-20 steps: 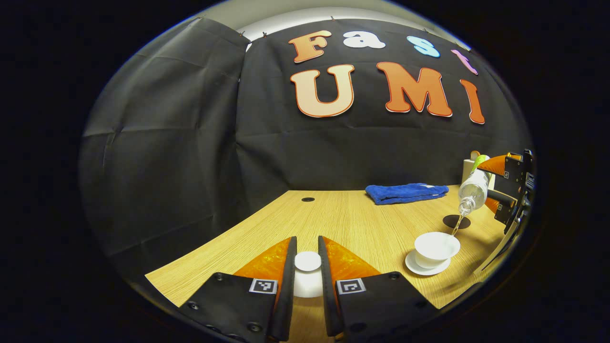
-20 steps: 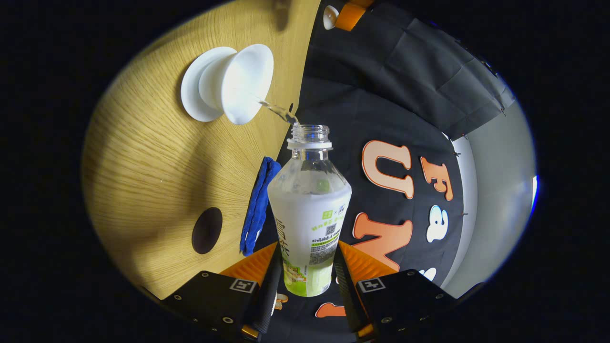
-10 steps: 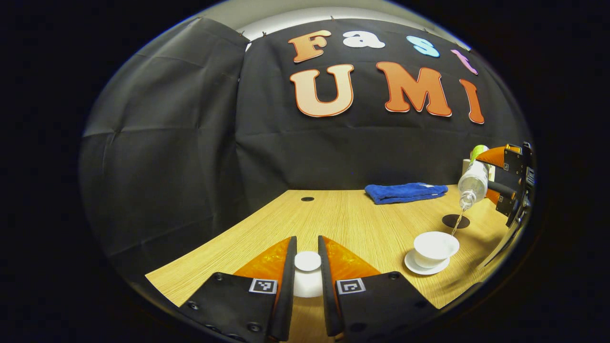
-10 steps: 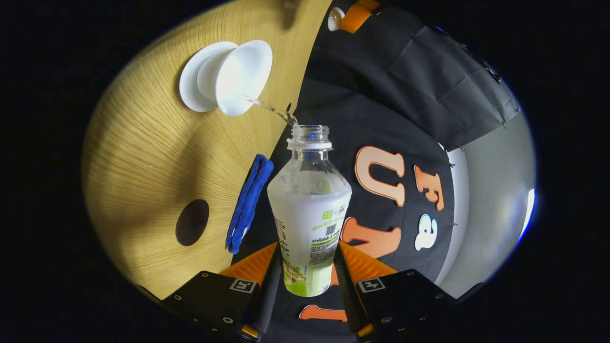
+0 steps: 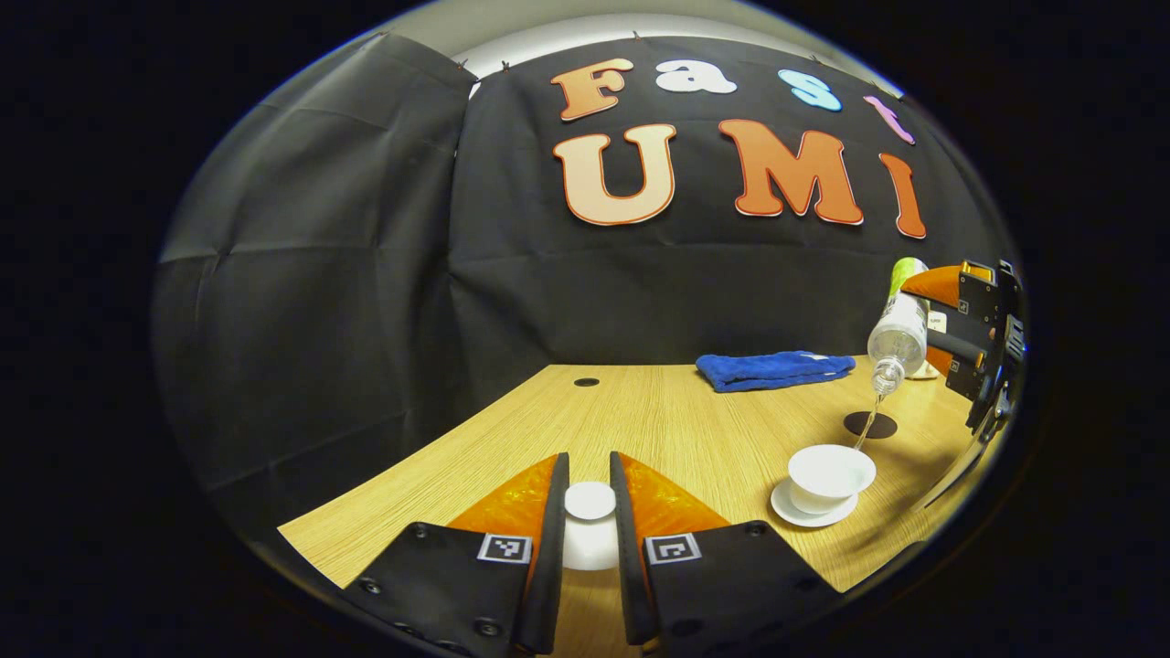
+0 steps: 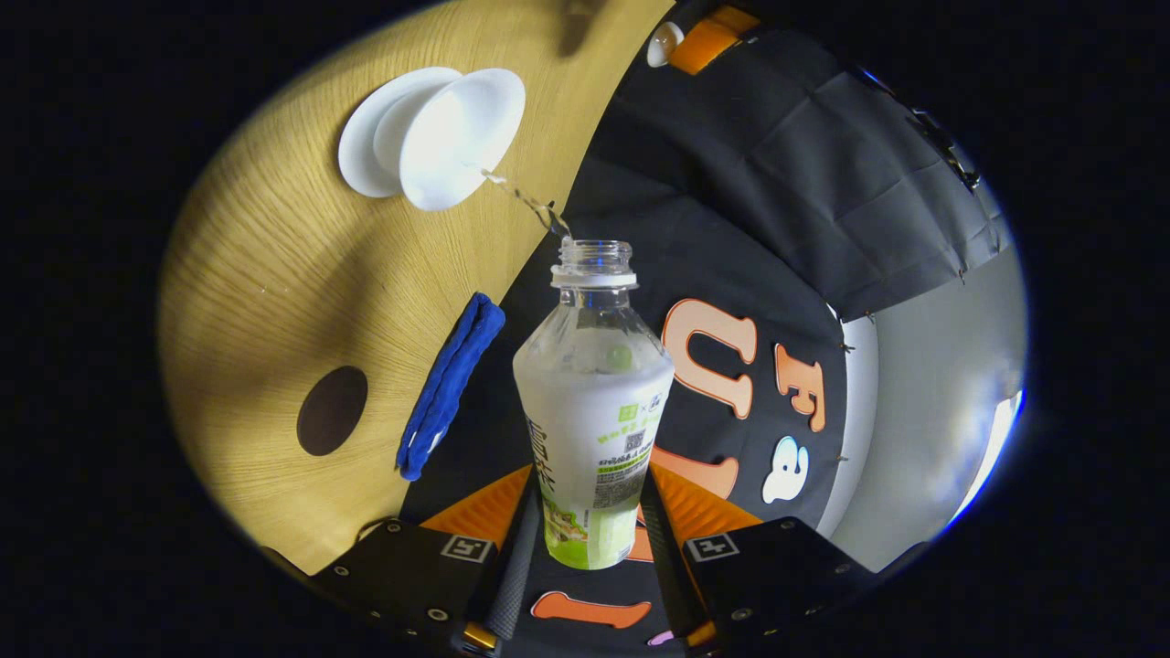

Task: Open the teacup lid with one hand, grasp the water bottle and pour water into the teacup with the other hand; after pouring, place the water bottle on the coaster and then close the teacup lid.

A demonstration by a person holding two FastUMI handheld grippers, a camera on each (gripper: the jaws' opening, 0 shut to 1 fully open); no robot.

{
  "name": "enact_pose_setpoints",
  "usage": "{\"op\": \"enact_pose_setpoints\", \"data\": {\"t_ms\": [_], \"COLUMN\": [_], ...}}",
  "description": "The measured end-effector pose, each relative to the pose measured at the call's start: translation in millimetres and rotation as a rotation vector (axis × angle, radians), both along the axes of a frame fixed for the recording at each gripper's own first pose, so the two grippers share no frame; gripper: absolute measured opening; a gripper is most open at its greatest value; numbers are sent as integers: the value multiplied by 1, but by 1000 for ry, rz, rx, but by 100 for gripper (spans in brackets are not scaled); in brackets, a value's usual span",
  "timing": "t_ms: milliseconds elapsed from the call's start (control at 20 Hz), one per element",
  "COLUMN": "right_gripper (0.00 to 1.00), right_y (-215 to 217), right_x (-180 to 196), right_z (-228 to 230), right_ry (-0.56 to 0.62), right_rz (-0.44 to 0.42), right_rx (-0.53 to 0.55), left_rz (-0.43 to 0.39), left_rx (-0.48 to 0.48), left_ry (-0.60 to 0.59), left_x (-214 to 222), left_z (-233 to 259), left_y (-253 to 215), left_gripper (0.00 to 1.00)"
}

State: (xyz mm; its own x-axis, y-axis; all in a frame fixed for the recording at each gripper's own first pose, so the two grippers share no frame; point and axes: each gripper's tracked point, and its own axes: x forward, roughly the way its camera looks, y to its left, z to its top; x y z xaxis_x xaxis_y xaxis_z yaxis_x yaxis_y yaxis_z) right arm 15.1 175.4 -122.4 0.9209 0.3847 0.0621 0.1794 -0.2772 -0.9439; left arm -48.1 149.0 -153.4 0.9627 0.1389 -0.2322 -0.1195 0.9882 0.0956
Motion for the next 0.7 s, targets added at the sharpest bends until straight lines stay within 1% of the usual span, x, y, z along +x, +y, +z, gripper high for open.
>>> {"op": "enact_pose_setpoints", "data": {"t_ms": [150,250,300,350,500,700], "right_gripper": [62,62,62,62,62,62], "right_y": [1,4,5,5,8,12], "right_x": [0,-7,-8,-7,-7,-7], "right_z": [0,0,-2,0,3,6], "right_ry": [-16,-37,-47,-58,-87,-97], "right_rz": [18,29,33,38,51,77], "right_rx": [-14,-31,-37,-45,-71,-106], "left_rz": [4,5,3,2,-3,-5], "left_rx": [0,3,6,8,8,14], "left_ry": [-1,-3,-3,-4,-8,-11], "left_x": [-1,-1,-1,-2,0,0], "left_z": [2,3,4,4,7,9], "left_y": [3,4,3,3,2,1], "left_gripper": [31,31,29,31,31,31]}}
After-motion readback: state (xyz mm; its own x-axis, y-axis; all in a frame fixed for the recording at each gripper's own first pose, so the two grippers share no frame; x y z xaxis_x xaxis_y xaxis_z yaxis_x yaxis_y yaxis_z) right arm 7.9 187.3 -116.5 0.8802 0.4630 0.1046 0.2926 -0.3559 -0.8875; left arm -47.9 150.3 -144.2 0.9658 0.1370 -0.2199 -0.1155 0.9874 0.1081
